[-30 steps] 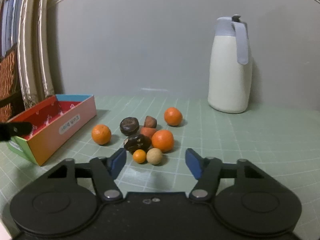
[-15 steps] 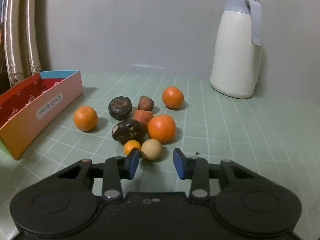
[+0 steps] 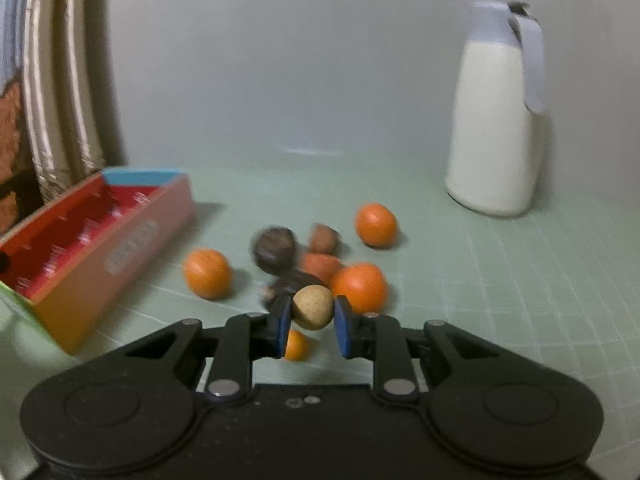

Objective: Organize fruits
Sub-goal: 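Carry the beige ball with the right gripper into the red box and release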

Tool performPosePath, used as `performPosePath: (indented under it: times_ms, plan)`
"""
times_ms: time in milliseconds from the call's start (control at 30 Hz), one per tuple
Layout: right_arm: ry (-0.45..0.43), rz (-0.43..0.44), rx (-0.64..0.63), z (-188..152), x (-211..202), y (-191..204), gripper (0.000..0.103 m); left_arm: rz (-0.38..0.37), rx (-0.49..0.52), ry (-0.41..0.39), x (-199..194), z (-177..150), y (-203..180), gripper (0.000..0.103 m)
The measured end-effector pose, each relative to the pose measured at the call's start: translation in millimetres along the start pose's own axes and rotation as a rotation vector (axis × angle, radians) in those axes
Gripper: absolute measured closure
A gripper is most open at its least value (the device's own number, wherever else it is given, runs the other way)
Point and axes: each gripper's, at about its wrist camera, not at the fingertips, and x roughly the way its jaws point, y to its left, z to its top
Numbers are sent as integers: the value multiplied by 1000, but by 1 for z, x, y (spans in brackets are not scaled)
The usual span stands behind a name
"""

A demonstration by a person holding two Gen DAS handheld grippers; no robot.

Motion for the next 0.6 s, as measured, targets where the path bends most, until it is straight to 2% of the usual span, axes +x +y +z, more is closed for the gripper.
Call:
performPosePath:
  times_ms: [167, 400, 600]
  plan:
    - [-37, 83, -13, 9, -12, 30, 81, 25, -29, -3, -3, -2, 25, 0]
    - [-85, 232, -63, 22, -13, 91, 81, 52, -38, 18, -2, -8, 57, 0]
    - [-92, 322, -120, 26, -8, 139, 81, 44, -49, 22, -1, -9, 66, 0]
